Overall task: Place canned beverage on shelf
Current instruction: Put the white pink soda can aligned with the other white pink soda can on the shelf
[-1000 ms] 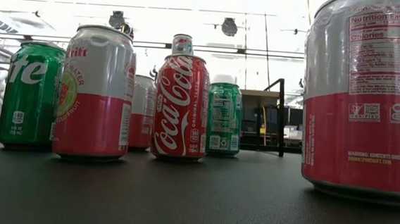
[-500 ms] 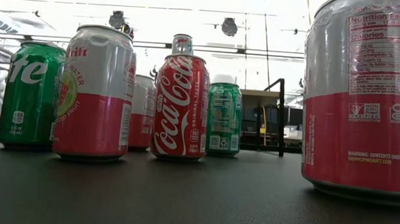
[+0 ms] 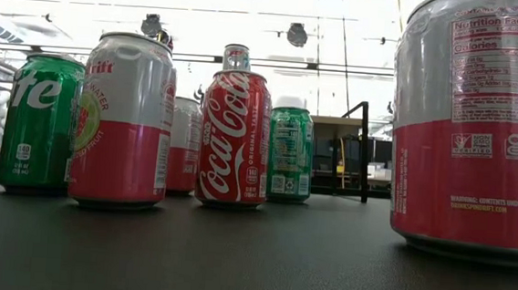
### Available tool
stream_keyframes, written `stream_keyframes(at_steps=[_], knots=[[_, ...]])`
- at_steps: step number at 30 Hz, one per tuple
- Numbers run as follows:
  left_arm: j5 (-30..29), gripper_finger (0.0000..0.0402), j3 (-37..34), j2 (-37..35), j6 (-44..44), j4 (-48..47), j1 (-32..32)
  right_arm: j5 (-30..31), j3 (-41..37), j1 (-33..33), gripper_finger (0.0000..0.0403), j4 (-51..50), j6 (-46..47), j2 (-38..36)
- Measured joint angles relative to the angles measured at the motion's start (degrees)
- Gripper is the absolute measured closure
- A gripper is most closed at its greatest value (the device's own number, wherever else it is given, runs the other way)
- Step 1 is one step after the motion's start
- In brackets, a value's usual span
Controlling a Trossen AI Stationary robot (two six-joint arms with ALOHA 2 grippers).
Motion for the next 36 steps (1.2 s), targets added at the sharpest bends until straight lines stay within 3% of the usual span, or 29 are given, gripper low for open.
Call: stream_keyframes(at_steps=[17,21,26,36], knots=[[4.3,0.0154,0.0,0.4,-0.4,0.7,0.1,-24.8,0.0,-9.0,0.0046,7.6,-0.2,1.9],[5.3,0.0154,0.0,1.2,-4.2,0.5,0.5,-30.8,0.0,-10.2,0.0046,12.0,0.7,3.6],[5.3,0.0154,0.0,1.4,-4.5,0.8,0.8,-32.5,0.0,-10.8,0.0059,12.1,1.1,4.0],[5.8,0.0154,0.0,1.5,-4.5,2.3,0.7,-32.4,0.0,-10.8,0.0151,12.1,0.4,4.0]])
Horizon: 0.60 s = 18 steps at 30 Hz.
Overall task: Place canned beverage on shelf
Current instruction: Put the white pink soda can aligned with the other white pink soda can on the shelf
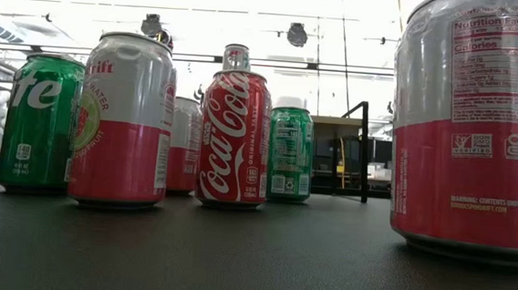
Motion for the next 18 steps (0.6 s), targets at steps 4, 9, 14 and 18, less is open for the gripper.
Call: stream_keyframes(at_steps=[4,9,14,18], knots=[[0.0,0.0154,0.0,0.0,0.0,0.0,0.0,0.1,0.0,0.0,0.0171,0.0,0.6,0.0],[0.2,0.0154,0.0,0.0,-0.5,0.0,0.0,-0.3,0.0,0.0,0.0137,0.2,2.3,0.0],[1.4,0.0154,0.0,0.0,-2.6,-0.3,0.0,-1.8,0.0,0.1,0.0091,0.3,2.6,0.0],[1.4,0.0154,0.0,0.0,-2.9,-0.3,0.0,-1.8,0.0,0.0,0.0099,0.3,2.3,0.0]])
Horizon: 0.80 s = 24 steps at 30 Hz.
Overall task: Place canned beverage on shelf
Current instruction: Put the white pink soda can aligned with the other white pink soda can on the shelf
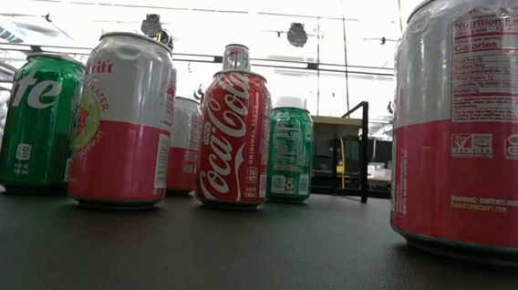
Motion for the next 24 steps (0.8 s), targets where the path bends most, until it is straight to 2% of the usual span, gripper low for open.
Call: stream_keyframes(at_steps=[10,16,24], knots=[[0.2,0.0154,0.0,0.0,0.1,0.0,0.0,0.3,0.0,-0.1,0.0185,0.2,-0.6,0.0],[0.3,0.0146,0.0,0.0,0.2,0.0,0.0,0.1,0.0,-0.1,0.0175,0.2,-0.7,-0.1],[3.5,0.007,0.0,-0.5,3.1,0.6,-0.5,-6.1,-0.1,-0.5,0.0174,-0.1,1.1,-0.7]])
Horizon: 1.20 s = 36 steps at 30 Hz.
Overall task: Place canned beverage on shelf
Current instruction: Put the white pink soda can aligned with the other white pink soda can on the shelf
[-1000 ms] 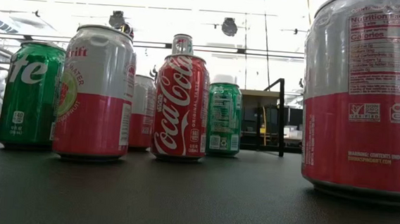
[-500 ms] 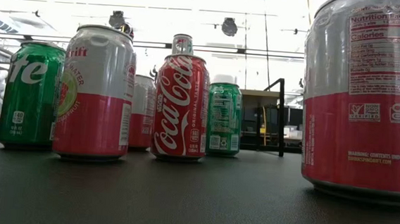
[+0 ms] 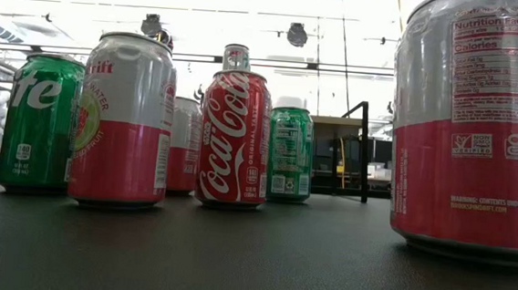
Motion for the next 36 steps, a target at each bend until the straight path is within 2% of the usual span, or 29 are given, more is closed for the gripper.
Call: stream_keyframes(at_steps=[4,10,18,22,28,36], knots=[[0.6,0.0045,0.0,-0.1,0.0,0.8,0.1,-1.7,0.0,-0.1,0.0172,0.6,0.9,-0.1],[2.0,0.0038,0.0,-2.5,-0.1,1.0,0.1,-6.0,0.0,-0.1,0.0173,0.4,2.3,-0.1],[8.9,0.0037,0.0,-6.4,-2.2,-0.5,2.3,-8.9,0.0,-0.1,0.0173,0.3,2.4,-0.1],[15.2,0.0037,0.0,-7.8,-6.5,-5.5,5.3,-10.1,0.0,-0.1,0.0172,-0.6,2.5,-0.1],[30.4,0.0037,0.0,-8.2,-13.8,-6.9,10.2,-10.2,0.0,-0.1,0.0172,-0.9,2.7,-0.1],[38.4,0.0038,0.0,-8.2,-15.3,-6.7,14.6,-11.7,0.0,-0.1,0.0171,-1.6,3.9,-0.1]])
